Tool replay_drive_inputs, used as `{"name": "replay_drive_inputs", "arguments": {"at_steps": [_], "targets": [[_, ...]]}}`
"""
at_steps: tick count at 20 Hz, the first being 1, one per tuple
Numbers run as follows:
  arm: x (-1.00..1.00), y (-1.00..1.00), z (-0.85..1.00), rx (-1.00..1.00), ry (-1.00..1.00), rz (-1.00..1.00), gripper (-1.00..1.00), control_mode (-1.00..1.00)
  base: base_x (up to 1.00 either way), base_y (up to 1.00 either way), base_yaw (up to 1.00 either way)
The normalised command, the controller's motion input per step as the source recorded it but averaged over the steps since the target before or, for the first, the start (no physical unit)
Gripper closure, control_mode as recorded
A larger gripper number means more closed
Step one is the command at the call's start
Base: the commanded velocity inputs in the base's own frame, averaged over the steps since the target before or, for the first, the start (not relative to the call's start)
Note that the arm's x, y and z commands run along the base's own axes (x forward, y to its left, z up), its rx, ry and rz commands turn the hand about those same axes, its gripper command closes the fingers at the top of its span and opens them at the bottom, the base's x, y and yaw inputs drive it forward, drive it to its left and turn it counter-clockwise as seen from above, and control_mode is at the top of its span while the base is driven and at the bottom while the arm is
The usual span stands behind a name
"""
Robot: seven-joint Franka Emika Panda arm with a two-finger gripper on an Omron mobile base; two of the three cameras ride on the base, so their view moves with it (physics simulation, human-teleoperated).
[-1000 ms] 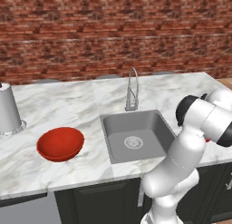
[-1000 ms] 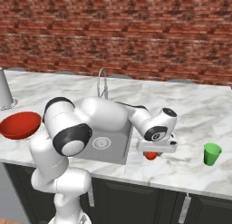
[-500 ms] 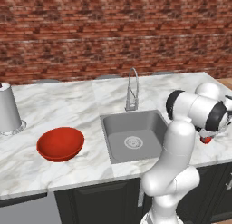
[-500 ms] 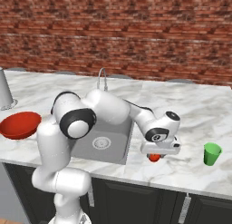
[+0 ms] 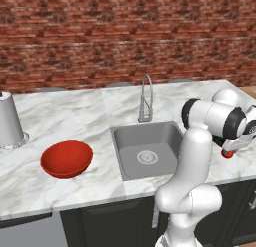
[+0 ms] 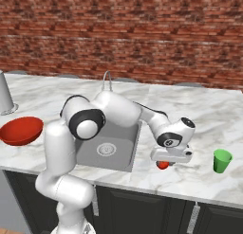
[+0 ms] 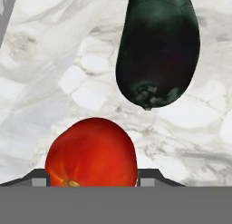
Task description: Remove the tomato and eggplant from the sink. Then move the bowl and cup from the counter to the sink for washing.
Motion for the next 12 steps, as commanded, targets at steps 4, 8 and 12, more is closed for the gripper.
{"name": "replay_drive_inputs", "arguments": {"at_steps": [4, 8, 12], "targets": [[0.02, -0.03, -0.22, 0.00, 0.00, 0.00, 1.00, -1.00, 0.00, 0.00, 0.00], [0.00, 0.00, -0.23, 0.00, -0.02, 0.00, 1.00, -1.00, 0.00, 0.00, 0.00], [0.00, 0.08, -0.17, 0.00, -0.08, -0.01, 1.00, -1.00, 0.00, 0.00, 0.00]]}}
